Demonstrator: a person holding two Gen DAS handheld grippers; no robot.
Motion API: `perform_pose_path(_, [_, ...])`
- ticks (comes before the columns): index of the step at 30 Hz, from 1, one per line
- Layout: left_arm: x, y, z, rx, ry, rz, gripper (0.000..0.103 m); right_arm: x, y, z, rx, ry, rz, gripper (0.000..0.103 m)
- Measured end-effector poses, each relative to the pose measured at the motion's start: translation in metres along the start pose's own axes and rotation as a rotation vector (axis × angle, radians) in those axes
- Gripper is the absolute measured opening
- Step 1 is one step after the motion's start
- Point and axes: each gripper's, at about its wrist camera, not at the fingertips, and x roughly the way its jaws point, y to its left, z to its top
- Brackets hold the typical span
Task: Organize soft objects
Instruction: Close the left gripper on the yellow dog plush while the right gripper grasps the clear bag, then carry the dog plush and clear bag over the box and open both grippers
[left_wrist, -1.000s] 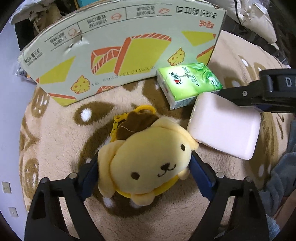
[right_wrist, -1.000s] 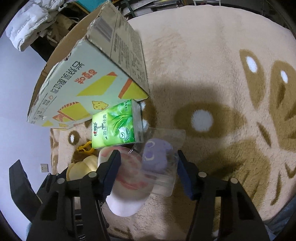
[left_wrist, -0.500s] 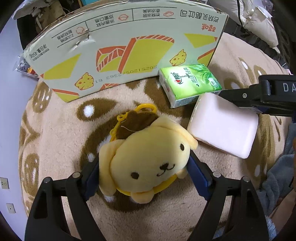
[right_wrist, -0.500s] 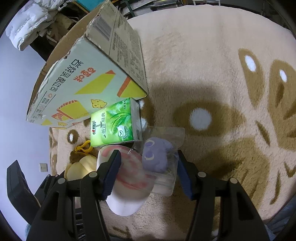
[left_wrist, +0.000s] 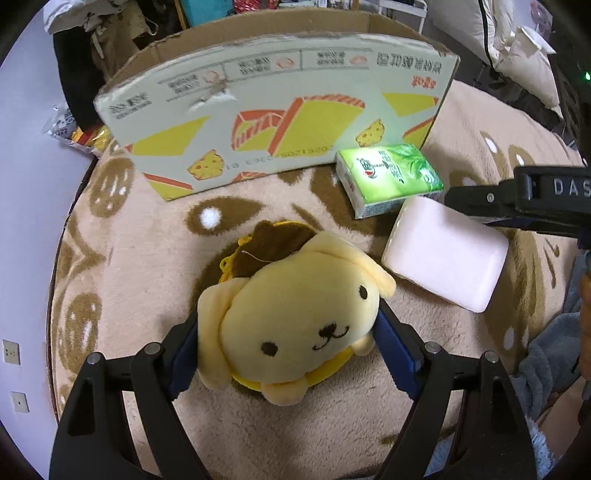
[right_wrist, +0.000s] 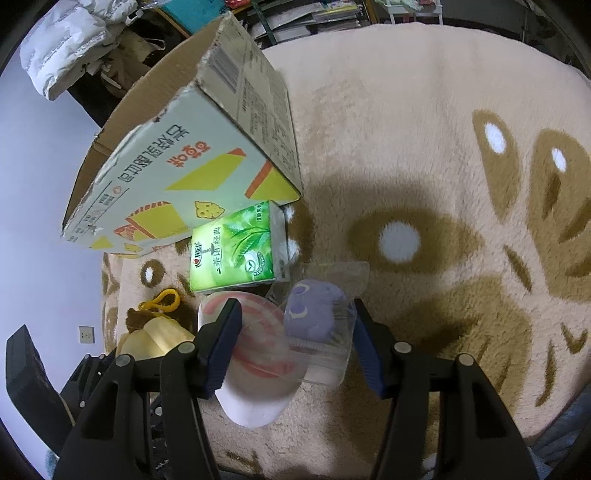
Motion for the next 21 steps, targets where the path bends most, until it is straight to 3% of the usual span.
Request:
perform_pose_path(10, [-0.027, 0.002, -0.001, -0.023, -0.057, 0.026, 0.083, -0.011, 0.001, -0.002, -0.015, -0.034, 0.005, 0.038])
perform_pose_path(11, [-0.029, 0.003, -0.001, -0.027, -0.061, 0.027, 0.083, -0.012, 0.0, -0.002, -0.014, -0.041, 0.001, 0.035])
perform_pose_path(13, [-0.033, 0.004, -0.003, -0.035, -0.069, 0.029, 0.083, -0.017, 0.0, -0.002, -0.018, -0.064, -0.018, 0.014])
perform_pose_path(21, [-0.05, 0.018, -0.002, -0.08, -0.147, 0.069, 0.083, -0.034, 0.002, -0.003, -0.052, -0.128, -0.052, 0.012])
